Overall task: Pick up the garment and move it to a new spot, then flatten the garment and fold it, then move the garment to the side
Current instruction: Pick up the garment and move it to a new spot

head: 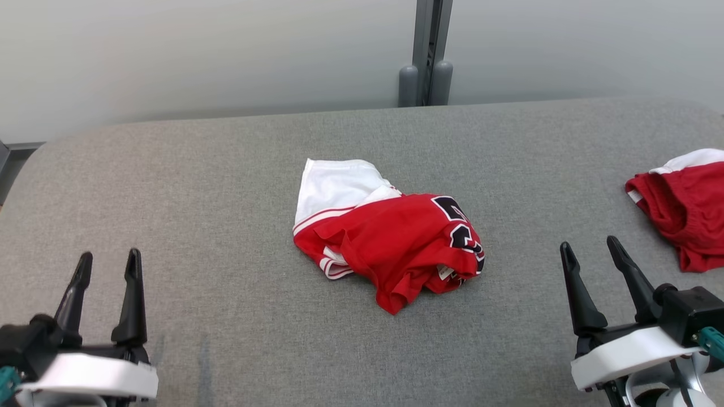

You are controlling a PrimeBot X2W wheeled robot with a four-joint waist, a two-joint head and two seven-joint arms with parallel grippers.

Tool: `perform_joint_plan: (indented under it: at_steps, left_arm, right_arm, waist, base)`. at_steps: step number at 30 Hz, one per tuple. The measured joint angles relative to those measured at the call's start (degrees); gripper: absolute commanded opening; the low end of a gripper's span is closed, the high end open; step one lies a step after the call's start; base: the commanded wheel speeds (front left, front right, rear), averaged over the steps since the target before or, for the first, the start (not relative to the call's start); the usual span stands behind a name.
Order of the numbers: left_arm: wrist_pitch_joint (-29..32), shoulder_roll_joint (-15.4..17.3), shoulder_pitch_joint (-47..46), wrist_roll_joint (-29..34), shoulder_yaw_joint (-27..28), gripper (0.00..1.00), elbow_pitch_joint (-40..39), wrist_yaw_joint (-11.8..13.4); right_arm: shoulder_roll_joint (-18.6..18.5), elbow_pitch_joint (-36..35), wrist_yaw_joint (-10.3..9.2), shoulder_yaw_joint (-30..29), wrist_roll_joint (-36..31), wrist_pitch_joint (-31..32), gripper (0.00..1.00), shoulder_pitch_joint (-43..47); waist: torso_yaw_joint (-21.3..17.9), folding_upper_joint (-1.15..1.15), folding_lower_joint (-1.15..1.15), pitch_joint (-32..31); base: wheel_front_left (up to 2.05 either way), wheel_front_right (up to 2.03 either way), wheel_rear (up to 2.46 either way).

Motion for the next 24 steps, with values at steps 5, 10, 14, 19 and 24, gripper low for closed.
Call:
perform_joint_plan:
  at_steps: [5, 10, 14, 19, 24]
  left_arm:
    - [0.8, 1.6, 4.3, 1.1, -0.5, 1.00, -2.2, 0.5]
    - [1.3, 2.2, 7.6, 1.5, -1.0, 1.00, -4.1, 1.2]
    - [1.6, 2.3, 9.3, 1.4, -1.1, 1.00, -5.0, 1.6]
    - [2.4, 2.1, 10.8, 1.4, -1.8, 1.00, -6.4, 2.5]
    - [2.8, 2.3, 11.3, 1.4, -1.9, 1.00, -6.6, 2.8]
  right_arm:
    - [0.0, 0.2, 0.00, -0.2, -0.5, 0.9, 1.00, 1.6]
    - [0.0, 0.4, 0.00, -0.1, -0.5, 1.5, 1.00, 3.2]
    - [0.0, 0.3, 0.00, 0.1, -0.5, 1.9, 1.00, 4.1]
    - [0.0, 0.1, 0.00, 0.3, -0.6, 2.5, 1.00, 4.9]
    - [0.0, -0.2, 0.00, 0.0, -0.7, 2.6, 1.00, 5.2]
  waist:
    - [0.0, 0.00, 0.00, -1.8]
    - [-0.3, 0.00, 0.00, -3.7]
    - [-0.7, 0.00, 0.00, -4.7]
    - [-1.0, 0.00, 0.00, -5.5]
    - [-0.9, 0.00, 0.00, -5.6]
  base:
    - [0.00, 0.00, 0.00]
    - [0.00, 0.00, 0.00]
    - [0.00, 0.00, 0.00]
    - [0.00, 0.00, 0.00]
    - [0.00, 0.00, 0.00]
